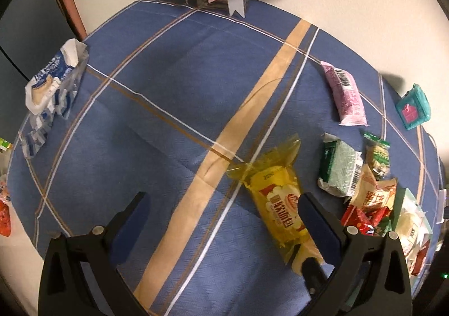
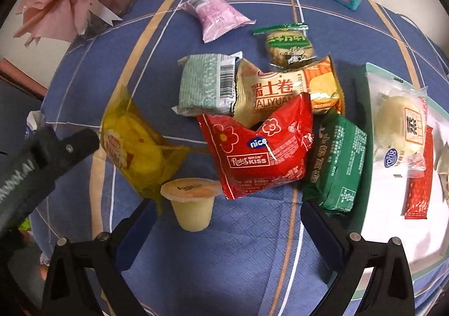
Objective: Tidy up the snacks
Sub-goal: 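Grasp the yellow bread bag with the left tool while the right tool grasps the pudding cup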
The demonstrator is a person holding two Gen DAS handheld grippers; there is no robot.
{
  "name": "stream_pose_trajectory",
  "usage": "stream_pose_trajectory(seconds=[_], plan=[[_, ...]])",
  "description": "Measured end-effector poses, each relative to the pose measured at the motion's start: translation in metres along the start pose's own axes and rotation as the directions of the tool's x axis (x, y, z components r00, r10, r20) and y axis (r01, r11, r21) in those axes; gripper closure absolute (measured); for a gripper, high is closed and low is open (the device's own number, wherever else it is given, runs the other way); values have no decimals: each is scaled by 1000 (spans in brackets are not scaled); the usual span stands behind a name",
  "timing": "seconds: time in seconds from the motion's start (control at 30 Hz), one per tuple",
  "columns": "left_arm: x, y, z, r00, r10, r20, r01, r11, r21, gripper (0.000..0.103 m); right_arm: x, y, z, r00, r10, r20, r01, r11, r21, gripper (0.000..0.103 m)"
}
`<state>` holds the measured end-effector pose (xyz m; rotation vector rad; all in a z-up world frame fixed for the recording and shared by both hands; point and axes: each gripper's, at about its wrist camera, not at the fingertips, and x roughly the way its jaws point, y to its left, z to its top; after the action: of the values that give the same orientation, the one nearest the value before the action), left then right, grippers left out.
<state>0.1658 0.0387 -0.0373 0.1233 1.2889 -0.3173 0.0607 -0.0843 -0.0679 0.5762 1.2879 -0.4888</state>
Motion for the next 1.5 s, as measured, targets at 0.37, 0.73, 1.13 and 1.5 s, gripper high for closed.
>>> stream_pose_trajectory(seconds=[0.37, 0.73, 1.13, 1.5], plan=[[20, -13, -1, 993, -102, -65, 101, 995, -25, 0, 2, -19, 7, 999, 38, 4, -38, 999, 28, 5], [31, -22, -4, 976, -192, -100, 187, 981, -58, 41, -9, -27, 0, 1000, 30, 10, -30, 999, 21, 12], [30, -20, -10, 979, -169, -110, 169, 986, -12, 56, -27, -35, 3, 999, 33, 16, -34, 999, 12, 21], [23, -6, -16, 990, -68, -128, 81, 991, 107, 56, -49, -24, 4, 996, 42, 83, -36, 997, -74, 37]])
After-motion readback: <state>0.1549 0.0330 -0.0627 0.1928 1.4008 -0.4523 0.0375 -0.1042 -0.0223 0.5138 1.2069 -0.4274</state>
